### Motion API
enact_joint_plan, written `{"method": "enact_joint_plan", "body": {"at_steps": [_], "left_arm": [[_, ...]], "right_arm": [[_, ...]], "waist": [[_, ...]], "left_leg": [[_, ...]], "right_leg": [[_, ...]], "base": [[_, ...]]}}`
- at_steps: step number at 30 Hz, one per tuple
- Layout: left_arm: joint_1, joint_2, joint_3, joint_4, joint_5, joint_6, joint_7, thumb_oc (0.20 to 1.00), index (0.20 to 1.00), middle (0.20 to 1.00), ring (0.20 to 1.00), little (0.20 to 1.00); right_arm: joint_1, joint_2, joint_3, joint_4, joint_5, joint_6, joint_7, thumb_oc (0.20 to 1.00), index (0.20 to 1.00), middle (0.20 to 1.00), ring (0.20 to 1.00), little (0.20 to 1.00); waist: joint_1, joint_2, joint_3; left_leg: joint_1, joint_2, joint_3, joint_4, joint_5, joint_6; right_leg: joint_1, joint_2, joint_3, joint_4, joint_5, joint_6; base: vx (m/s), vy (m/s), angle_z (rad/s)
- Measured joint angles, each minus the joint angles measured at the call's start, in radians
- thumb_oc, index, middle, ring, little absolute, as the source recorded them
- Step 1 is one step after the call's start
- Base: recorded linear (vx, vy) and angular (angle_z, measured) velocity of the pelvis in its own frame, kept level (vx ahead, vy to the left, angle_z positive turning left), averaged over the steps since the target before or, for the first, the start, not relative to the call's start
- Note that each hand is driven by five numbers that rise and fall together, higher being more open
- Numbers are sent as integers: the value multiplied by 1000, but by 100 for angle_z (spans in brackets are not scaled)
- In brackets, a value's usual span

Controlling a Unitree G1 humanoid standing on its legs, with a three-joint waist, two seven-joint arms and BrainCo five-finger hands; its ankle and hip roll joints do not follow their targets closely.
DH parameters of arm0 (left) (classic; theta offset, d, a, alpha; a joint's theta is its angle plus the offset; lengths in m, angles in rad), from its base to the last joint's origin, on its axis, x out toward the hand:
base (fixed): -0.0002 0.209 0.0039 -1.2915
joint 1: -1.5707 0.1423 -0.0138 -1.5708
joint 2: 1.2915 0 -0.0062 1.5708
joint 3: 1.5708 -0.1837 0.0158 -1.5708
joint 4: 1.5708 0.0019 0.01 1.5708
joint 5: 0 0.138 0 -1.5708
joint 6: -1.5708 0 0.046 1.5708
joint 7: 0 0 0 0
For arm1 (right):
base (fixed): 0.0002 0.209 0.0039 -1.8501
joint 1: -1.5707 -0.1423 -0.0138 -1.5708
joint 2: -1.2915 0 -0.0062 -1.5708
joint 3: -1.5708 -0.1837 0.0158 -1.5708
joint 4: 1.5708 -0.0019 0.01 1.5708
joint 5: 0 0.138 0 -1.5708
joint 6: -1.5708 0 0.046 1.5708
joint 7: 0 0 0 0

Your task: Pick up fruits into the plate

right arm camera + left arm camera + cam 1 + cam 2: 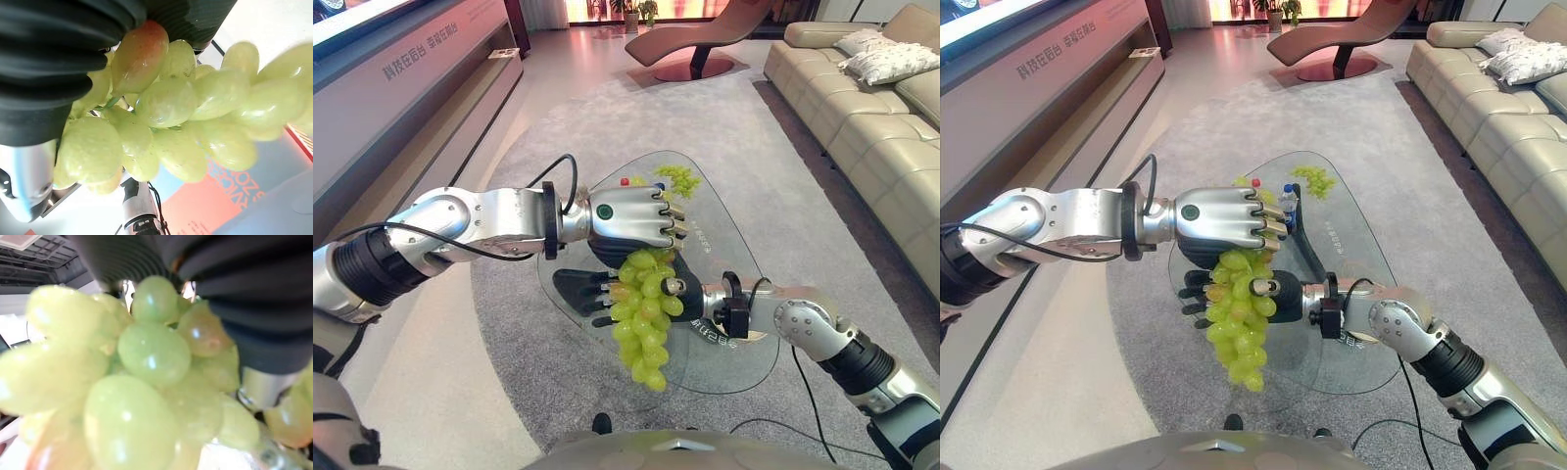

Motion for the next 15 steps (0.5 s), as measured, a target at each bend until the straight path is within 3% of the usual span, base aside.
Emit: {"method": "enact_joint_plan", "body": {"at_steps": [7, 8, 9, 15], "left_arm": [[0, -10, 0, 0, -36, 18, -9, 200, 200, 200, 200, 200], [0, -13, 0, 1, -39, 19, -12, 200, 200, 200, 200, 200], [0, -14, 0, 1, -40, 19, -16, 200, 200, 200, 200, 200], [1, -17, 0, 8, -40, 18, -46, 200, 200, 200, 200, 200]], "right_arm": [[0, 1, 0, 0, -3, 7, 45, 1000, 1000, 1000, 1000, 1000], [0, 1, 0, 0, -3, 7, 47, 831, 831, 831, 831, 831], [0, 1, 0, 0, -5, 7, 50, 200, 200, 200, 200, 200], [-2, 5, -2, -1, -42, 0, 67, 200, 200, 200, 200, 200]], "waist": [[-1, 0, 0], [-1, 0, 0], [-1, 0, 0], [-1, 1, -1]], "left_leg": [[6, 1, 3, 0, 0, 0], [7, 1, 3, 0, 0, 0], [7, 1, 3, -1, 0, 0], [8, 1, 7, -1, -1, 0]], "right_leg": [[5, 1, 3, 0, 0, 0], [5, 1, 3, 0, 0, 0], [5, 1, 4, 0, 0, 0], [5, 0, 8, 0, 0, 0]], "base": [[0, 0, 0], [0, 0, 0], [0, 0, 0], [0, 0, 0]]}}
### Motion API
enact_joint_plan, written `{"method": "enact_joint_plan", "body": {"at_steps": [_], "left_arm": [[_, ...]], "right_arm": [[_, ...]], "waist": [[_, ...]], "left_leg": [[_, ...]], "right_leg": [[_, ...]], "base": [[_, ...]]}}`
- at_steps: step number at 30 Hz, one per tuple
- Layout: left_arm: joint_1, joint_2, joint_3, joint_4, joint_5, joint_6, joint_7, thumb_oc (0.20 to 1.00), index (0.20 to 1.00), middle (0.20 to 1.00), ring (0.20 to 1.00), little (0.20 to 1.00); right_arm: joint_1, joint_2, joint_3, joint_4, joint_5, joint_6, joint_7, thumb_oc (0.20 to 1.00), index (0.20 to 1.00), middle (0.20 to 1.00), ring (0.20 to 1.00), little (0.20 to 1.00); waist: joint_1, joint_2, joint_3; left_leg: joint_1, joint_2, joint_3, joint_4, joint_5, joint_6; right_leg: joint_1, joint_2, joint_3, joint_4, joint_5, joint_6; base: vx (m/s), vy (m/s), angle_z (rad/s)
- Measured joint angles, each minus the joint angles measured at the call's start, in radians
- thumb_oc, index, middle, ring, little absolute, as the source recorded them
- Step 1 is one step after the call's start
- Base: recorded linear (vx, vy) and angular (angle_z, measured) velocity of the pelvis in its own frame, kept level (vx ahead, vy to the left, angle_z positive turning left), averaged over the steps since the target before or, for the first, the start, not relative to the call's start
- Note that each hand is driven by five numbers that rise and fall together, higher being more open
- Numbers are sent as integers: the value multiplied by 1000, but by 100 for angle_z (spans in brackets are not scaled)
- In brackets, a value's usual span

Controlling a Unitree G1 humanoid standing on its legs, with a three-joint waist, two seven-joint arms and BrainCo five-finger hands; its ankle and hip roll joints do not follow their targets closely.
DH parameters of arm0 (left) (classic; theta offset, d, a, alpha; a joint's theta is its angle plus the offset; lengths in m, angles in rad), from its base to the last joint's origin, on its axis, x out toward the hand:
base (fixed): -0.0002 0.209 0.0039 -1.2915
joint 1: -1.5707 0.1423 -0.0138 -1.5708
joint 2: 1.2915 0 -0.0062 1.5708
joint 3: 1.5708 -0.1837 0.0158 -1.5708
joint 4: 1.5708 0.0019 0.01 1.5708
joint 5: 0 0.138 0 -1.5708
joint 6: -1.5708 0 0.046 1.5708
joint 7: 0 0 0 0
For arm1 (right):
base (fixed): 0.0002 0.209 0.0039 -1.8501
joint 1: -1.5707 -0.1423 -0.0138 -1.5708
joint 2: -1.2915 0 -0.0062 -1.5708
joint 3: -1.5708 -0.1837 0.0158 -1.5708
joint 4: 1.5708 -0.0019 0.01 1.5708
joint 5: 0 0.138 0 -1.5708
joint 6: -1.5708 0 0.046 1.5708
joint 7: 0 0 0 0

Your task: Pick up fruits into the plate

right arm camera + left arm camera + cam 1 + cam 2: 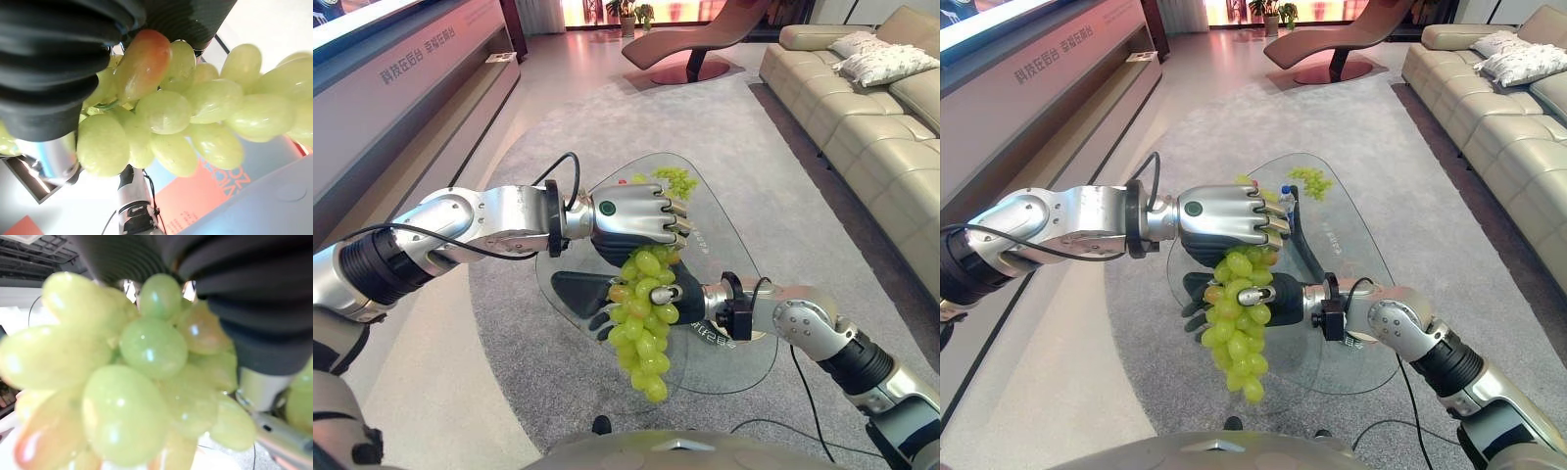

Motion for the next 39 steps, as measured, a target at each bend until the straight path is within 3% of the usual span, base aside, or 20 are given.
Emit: {"method": "enact_joint_plan", "body": {"at_steps": [14, 15, 16, 17, 23, 33, 39], "left_arm": [[0, -8, 2, 34, 0, 0, -17, 200, 200, 200, 200, 200], [0, -8, 2, 34, 0, 0, -18, 410, 410, 410, 410, 410], [0, -8, 2, 34, -1, 0, -19, 533, 533, 533, 533, 533], [0, -9, 2, 34, -4, 1, -21, 1000, 1000, 1000, 1000, 1000], [7, -28, 19, 40, -45, 32, -34, 1000, 1000, 1000, 1000, 1000], [174, -33, 174, 44, -94, 55, -41, 1000, 1000, 1000, 1000, 1000], [315, -32, 287, 112, -119, 67, -33, 1000, 1000, 1000, 1000, 1000]], "right_arm": [[0, 24, 0, -1, -27, 1, 18, 200, 200, 200, 200, 200], [0, 25, 0, -1, -28, 1, 18, 200, 200, 200, 200, 200], [0, 25, 0, -1, -28, 1, 18, 200, 200, 200, 200, 200], [0, 25, 0, -1, -28, 1, 18, 200, 200, 200, 200, 200], [3, 37, 10, 0, -29, 0, -3, 200, 200, 200, 200, 200], [86, 35, -6, 3, -29, -42, -48, 200, 200, 200, 200, 200], [155, 36, -112, 18, -40, -113, -52, 200, 200, 200, 200, 200]], "waist": [[1, 5, -4], [1, 5, -4], [1, 5, -4], [1, 5, -4], [2, 5, -4], [4, 5, -4], [5, 4, -4]], "left_leg": [[1, 1, 0, 0, 0, 0], [1, 1, 0, 0, 0, 0], [1, 1, 0, 0, 0, 0], [1, 1, 0, 0, 0, 0], [13, 1, 1, -1, -3, 0], [14, 2, 5, -1, -7, 5], [13, 2, 5, -2, -9, 6]], "right_leg": [[0, 1, 1, 0, 0, 0], [0, 1, 1, 0, 0, 0], [0, 1, 1, 0, 0, 0], [0, 1, 1, 0, 0, 0], [12, 1, 1, 0, 0, 0], [12, 1, 9, 0, 0, 0], [12, 0, 9, 0, 0, 0]], "base": [[0, 0, 0], [0, 0, 0], [0, 0, 0], [0, 0, 0], [5, -1, 0], [13, -4, -1], [22, -5, 0]]}}
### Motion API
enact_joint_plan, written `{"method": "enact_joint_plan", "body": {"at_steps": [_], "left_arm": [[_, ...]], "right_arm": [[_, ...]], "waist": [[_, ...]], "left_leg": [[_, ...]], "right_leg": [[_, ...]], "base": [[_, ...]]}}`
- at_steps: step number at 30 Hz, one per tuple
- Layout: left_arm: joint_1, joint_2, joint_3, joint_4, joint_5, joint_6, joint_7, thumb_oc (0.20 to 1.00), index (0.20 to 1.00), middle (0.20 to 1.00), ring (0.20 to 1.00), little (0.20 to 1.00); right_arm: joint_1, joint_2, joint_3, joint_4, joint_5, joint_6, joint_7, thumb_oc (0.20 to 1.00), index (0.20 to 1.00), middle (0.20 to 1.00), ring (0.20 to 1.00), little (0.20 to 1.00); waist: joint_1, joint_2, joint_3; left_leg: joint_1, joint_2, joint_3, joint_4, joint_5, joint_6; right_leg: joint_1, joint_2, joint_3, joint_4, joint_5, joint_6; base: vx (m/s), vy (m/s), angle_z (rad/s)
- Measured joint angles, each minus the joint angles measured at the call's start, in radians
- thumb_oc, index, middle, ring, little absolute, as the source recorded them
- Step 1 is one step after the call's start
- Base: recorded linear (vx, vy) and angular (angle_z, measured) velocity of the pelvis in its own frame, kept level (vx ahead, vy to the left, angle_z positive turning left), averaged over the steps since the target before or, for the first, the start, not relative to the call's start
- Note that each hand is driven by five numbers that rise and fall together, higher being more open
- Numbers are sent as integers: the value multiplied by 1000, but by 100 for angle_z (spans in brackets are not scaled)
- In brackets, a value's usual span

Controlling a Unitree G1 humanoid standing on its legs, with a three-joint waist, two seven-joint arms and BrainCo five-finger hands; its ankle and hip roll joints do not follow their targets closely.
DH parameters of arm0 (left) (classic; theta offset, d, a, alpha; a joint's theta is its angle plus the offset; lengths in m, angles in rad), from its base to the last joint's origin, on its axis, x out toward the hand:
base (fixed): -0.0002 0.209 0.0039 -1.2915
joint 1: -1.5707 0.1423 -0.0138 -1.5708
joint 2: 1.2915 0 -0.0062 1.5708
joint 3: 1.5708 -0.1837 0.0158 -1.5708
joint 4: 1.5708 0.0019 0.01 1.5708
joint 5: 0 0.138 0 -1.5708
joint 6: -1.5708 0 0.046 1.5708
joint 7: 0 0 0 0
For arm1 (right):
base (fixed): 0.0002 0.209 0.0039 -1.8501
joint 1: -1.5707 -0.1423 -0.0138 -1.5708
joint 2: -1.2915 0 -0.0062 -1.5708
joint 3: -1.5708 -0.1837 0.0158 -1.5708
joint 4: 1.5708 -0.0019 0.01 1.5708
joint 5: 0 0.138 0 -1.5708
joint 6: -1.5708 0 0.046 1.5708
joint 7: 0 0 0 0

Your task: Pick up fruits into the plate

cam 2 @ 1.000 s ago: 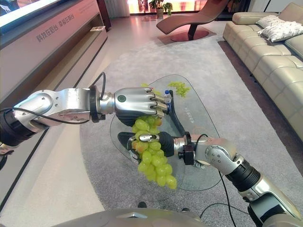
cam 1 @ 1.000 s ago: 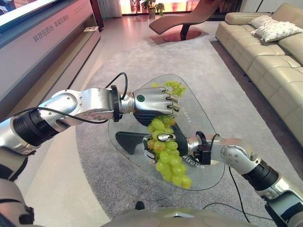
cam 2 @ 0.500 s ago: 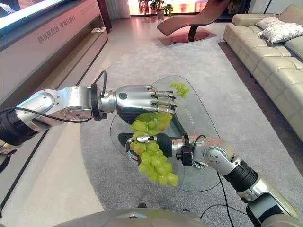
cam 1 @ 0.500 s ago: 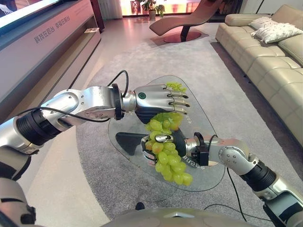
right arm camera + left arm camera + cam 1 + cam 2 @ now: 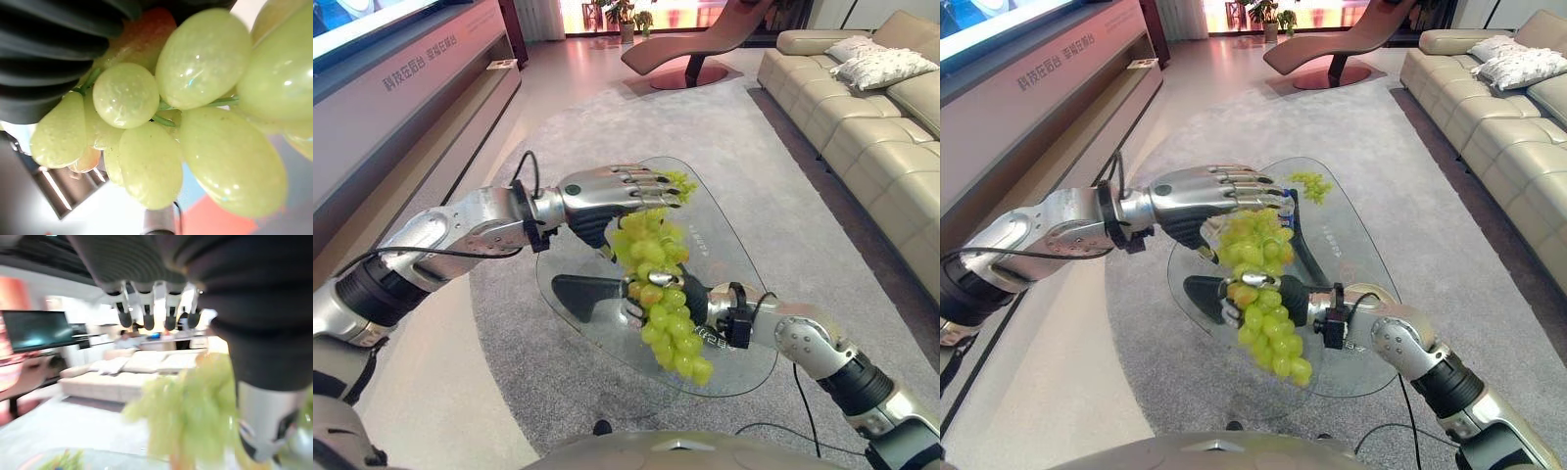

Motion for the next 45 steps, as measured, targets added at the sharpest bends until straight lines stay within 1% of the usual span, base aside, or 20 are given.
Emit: {"method": "enact_joint_plan", "body": {"at_steps": [3, 6, 8, 10, 13, 14, 16, 20, 22, 23, 24, 26, 28, 30, 31, 33, 35, 38, 41, 45], "left_arm": [[118, -1, 83, 37, -25, 3, 16, 1000, 1000, 1000, 1000, 1000], [282, -27, 188, 89, -43, 26, 25, 1000, 1000, 1000, 1000, 1000], [359, -39, 227, 112, -57, 44, 31, 1000, 1000, 1000, 1000, 1000], [460, -85, 283, 173, -83, 70, 42, 1000, 1000, 1000, 1000, 1000], [546, -121, 318, 247, -110, 94, 61, 1000, 1000, 1000, 1000, 1000], [590, -148, 341, 288, -143, 112, 79, 1000, 1000, 1000, 1000, 1000], [624, -174, 344, 353, -187, 143, 92, 1000, 1000, 1000, 1000, 1000], [659, -276, 344, 528, -310, 204, 146, 1000, 1000, 1000, 1000, 1000], [646, -342, 334, 624, -383, 244, 177, 1000, 1000, 1000, 1000, 1000], [648, -367, 333, 660, -406, 247, 192, 1000, 1000, 1000, 1000, 1000], [625, -423, 332, 741, -449, 254, 229, 1000, 1000, 1000, 1000, 1000], [598, -480, 308, 835, -493, 267, 252, 1000, 1000, 1000, 1000, 1000], [584, -512, 303, 879, -515, 271, 260, 1000, 1000, 1000, 1000, 1000], [519, -565, 297, 1014, -544, 288, 280, 1000, 1000, 1000, 1000, 1000], [501, -581, 289, 1051, -544, 303, 291, 1000, 1000, 1000, 1000, 1000], [485, -593, 268, 1078, -544, 309, 310, 1000, 1000, 1000, 1000, 1000], [460, -625, 259, 1120, -546, 339, 335, 1000, 1000, 1000, 1000, 1000], [446, -626, 222, 1119, -545, 346, 358, 1000, 1000, 1000, 1000, 1000], [416, -621, 185, 1115, -558, 345, 382, 1000, 1000, 1000, 1000, 1000], [409, -617, 177, 1089, -584, 343, 390, 1000, 1000, 1000, 1000, 1000]], "right_arm": [[46, 4, -71, 28, -30, -49, -5, 200, 200, 200, 200, 200], [124, 8, -158, 105, -126, -123, -31, 200, 200, 200, 200, 200], [160, 8, -193, 138, -170, -148, -45, 200, 200, 200, 200, 200], [207, 17, -240, 200, -204, -191, -57, 200, 200, 200, 200, 200], [238, 30, -281, 249, -237, -228, -83, 200, 200, 200, 200, 200], [247, 37, -296, 269, -250, -262, -96, 200, 200, 200, 200, 200], [250, 40, -311, 306, -274, -301, -122, 200, 200, 200, 200, 200], [236, 51, -317, 419, -362, -405, -203, 200, 200, 200, 200, 200], [175, 54, -319, 478, -453, -453, -289, 200, 200, 200, 200, 200], [155, 54, -319, 499, -481, -468, -312, 200, 200, 200, 200, 200], [100, 52, -319, 548, -534, -491, -360, 200, 200, 200, 200, 200], [17, 52, -312, 613, -590, -500, -424, 200, 200, 200, 200, 200], [-33, 52, -309, 647, -600, -501, -456, 200, 200, 200, 200, 200], [-169, 49, -309, 750, -619, -510, -502, 200, 200, 200, 200, 200], [-221, 46, -308, 789, -623, -512, -526, 200, 200, 200, 200, 200], [-288, 39, -303, 842, -627, -511, -546, 200, 200, 200, 200, 200], [-380, 26, -298, 909, -636, -512, -594, 200, 200, 200, 200, 200], [-462, 10, -263, 950, -656, -512, -640, 200, 200, 200, 200, 200], [-569, -15, -236, 1023, -669, -508, -690, 200, 200, 200, 200, 200], [-637, -32, -233, 1055, -692, -494, -742, 200, 200, 200, 200, 200]], "waist": [[1, -1, 1], [3, -4, 2], [5, -6, 4], [8, -8, 7], [10, -12, 24], [9, -11, 39], [3, -10, 69], [0, -4, 119], [-3, 10, 194], [-2, 14, 213], [-2, 21, 261], [-1, 26, 336], [1, 28, 375], [11, 36, 447], [19, 41, 463], [25, 44, 464], [41, 57, 479], [50, 64, 482], [56, 74, 485], [64, 82, 486]], "left_leg": [[0, 0, 0, 0, -1, 0], [0, 0, 0, 0, -2, 1], [-2, 0, 0, 0, -3, 1], [-4, 0, 2, 0, -5, 2], [-18, 1, 4, 0, -5, 2], [-28, 1, 6, 0, -3, 3], [-42, 1, 6, 0, 1, 5], [-103, 2, 5, 2, 24, 7], [-144, 1, 4, 6, 49, 5], [-157, 1, 7, 6, 56, 4], [-175, 2, 9, 6, 62, 2], [-197, 3, 8, 6, 74, 0], [-219, 5, 6, 6, 80, -2], [-264, 12, 4, 7, 93, -12], [-294, 15, 4, 7, 100, -14], [-348, 17, 4, 14, 100, -20], [-414, 18, 2, 17, 117, -15], [-472, 17, 4, 22, 122, -10], [-541, 5, 2, 37, 127, -6], [-584, -13, 4, 39, 134, 4]], "right_leg": [[0, 0, 0, 0, -1, 1], [0, -1, 0, 0, -2, 2], [-1, -1, 0, 0, -3, 3], [-3, -1, 2, -4, -5, 6], [-20, -1, 6, -5, -6, 8], [-33, -1, 11, -5, -5, 8], [-46, -2, 10, -5, -4, 7], [-109, 0, 9, -5, 1, 4], [-149, 2, 8, 0, 24, 0], [-162, 2, 9, 0, 31, 1], [-183, 1, 11, 0, 36, 0], [-205, 4, 11, 0, 45, -3], [-225, 6, 10, 0, 49, -3], [-271, 13, 10, 0, 59, -2], [-302, 15, 9, 3, 65, -4], [-358, 17, 11, 13, 68, -7], [-430, 21, 10, 29, 78, -16], [-507, 16, 11, 68, 69, -9], [-608, 3, 15, 148, 42, -1], [-709, -26, 34, 265, -9, 5]], "base": [[49, -16, 0], [42, -20, 0], [0, 0, 0], [0, 0, 0], [-75, -27, -6], [-89, -36, -7], [-104, -42, 0], [-195, -63, 2], [-274, -67, 1], [-217, -54, -4], [-137, -56, -5], [-167, -89, -1], [-116, -77, 1], [-155, -103, -2], [-100, -74, -5], [-37, -39, -4], [-57, -61, -2], [-46, -37, -6], [-52, 7, 1], [-40, 16, 1]]}}
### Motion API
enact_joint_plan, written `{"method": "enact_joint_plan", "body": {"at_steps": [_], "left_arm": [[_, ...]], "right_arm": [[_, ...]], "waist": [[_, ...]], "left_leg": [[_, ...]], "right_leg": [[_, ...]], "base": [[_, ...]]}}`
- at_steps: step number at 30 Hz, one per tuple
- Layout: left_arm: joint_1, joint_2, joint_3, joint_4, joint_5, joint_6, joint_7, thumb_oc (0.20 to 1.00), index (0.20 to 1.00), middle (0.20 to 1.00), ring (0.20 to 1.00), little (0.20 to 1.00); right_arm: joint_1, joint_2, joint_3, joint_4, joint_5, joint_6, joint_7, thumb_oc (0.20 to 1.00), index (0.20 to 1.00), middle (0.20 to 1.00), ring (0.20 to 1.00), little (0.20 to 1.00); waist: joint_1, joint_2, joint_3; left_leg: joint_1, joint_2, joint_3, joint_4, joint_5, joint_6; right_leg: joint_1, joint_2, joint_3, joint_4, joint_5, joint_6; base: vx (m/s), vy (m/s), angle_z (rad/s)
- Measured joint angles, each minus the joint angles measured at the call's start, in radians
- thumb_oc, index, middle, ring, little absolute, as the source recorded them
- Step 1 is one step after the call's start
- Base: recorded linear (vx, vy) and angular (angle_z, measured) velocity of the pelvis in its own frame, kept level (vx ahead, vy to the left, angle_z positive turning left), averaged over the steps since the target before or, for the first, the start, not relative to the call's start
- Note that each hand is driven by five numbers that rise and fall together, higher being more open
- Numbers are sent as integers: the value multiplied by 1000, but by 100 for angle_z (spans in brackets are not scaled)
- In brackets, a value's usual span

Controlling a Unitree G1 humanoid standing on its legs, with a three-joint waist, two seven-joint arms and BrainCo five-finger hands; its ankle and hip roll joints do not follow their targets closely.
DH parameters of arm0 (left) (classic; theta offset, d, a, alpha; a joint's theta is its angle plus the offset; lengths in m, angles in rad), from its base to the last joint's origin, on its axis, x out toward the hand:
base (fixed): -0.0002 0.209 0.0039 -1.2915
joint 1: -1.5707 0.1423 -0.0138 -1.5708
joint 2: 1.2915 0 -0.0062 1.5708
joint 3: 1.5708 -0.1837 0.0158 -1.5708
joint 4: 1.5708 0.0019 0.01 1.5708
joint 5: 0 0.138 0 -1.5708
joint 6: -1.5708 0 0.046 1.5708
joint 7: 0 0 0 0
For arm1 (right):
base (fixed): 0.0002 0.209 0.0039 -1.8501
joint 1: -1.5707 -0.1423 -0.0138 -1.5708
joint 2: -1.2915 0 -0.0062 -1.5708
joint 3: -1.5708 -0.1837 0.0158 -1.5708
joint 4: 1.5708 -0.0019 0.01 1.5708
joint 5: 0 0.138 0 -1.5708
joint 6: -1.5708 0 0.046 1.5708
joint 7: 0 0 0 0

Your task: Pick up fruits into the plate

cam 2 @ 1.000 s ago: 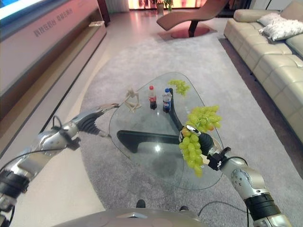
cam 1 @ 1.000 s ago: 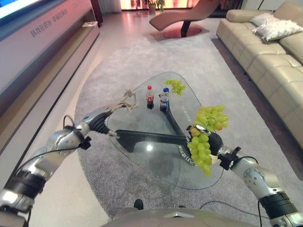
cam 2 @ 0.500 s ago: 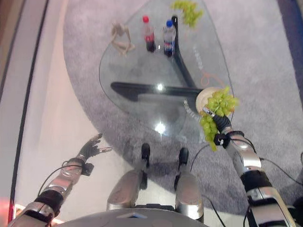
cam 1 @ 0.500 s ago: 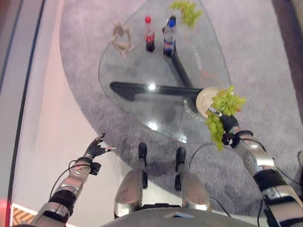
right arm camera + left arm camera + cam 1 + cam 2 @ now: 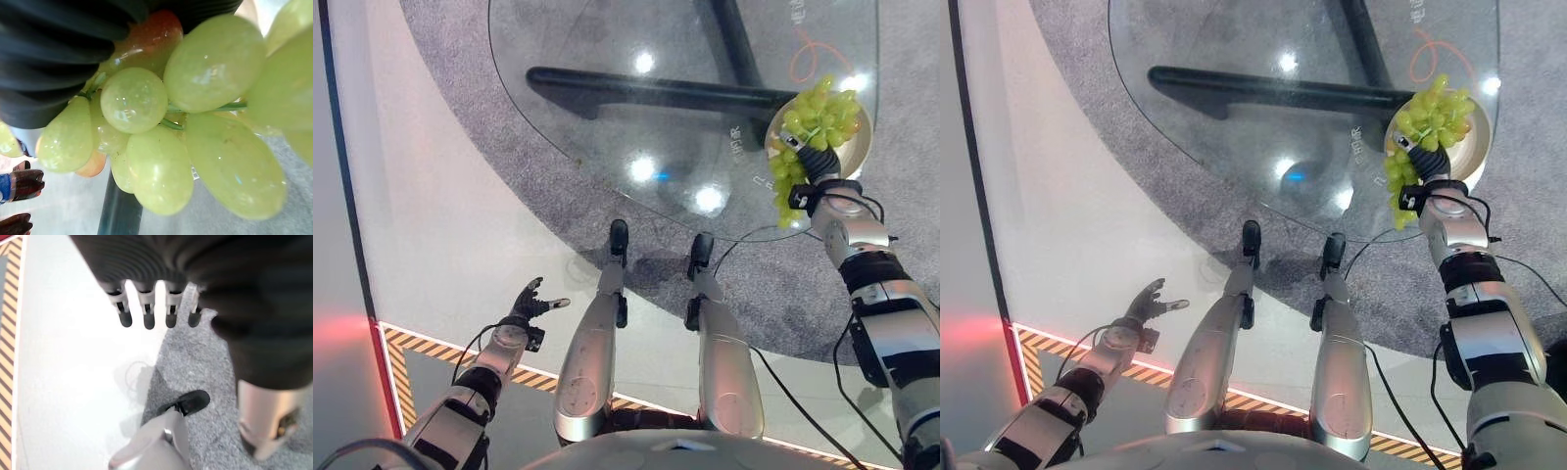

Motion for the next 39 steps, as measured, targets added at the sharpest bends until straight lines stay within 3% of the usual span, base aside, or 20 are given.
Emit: {"method": "enact_joint_plan", "body": {"at_steps": [6, 11, 18, 34, 36, 37, 39], "left_arm": [[-1, 15, -44, -42, -39, -13, 18, 1000, 1000, 1000, 1000, 1000], [4, 30, -69, -71, -48, -20, 19, 1000, 1000, 1000, 1000, 1000], [4, 35, -70, -99, -68, -24, 19, 1000, 1000, 1000, 1000, 1000], [-3, 47, -68, -119, -79, -28, 17, 1000, 1000, 1000, 1000, 1000], [-3, 47, -69, -119, -83, -28, 17, 1000, 1000, 1000, 1000, 1000], [-3, 48, -69, -119, -85, -29, 17, 1000, 1000, 1000, 1000, 1000], [-3, 49, -69, -119, -86, -29, 17, 1000, 1000, 1000, 1000, 1000]], "right_arm": [[-89, -27, 7, 19, -17, 59, -88, 200, 200, 200, 200, 200], [-140, -33, 7, 45, -34, 106, -133, 200, 200, 200, 200, 200], [-142, -49, 7, 60, -34, 142, -154, 200, 200, 200, 200, 200], [-136, -58, 6, 52, -31, 119, -214, 200, 200, 200, 200, 200], [-136, -58, 6, 56, -32, 120, -220, 793, 793, 793, 793, 793], [-136, -59, 6, 55, -33, 121, -220, 1000, 1000, 1000, 1000, 1000], [-137, -62, 7, 53, -33, 122, -226, 1000, 1000, 1000, 1000, 1000]], "waist": [[18, 9, 0], [27, 11, -2], [19, 11, -2], [9, 11, -2], [8, 11, -2], [8, 11, -2], [8, 11, -2]], "left_leg": [[-75, -42, 19, 19, 8, 8], [-121, -42, 33, 34, 14, 5], [-130, -31, 33, 34, 18, 1], [-120, -20, 65, 35, 17, 1], [-108, -19, 72, 34, 17, 1], [-106, -19, 75, 34, 16, 1], [-105, -19, 81, 34, 15, 1]], "right_leg": [[-172, -56, 39, 204, -82, 5], [-253, -56, 65, 269, -96, -7], [-276, -46, 68, 293, -104, -20], [-272, -28, 89, 270, -94, -32], [-262, -27, 95, 263, -90, -33], [-260, -26, 97, 263, -90, -33], [-261, -21, 103, 261, -89, -30]], "base": [[-31, 18, 5], [-40, 2, -6], [-38, -15, -2], [-36, -1, -5], [-33, 6, -8], [-28, 2, -7], [-18, 0, -6]]}}
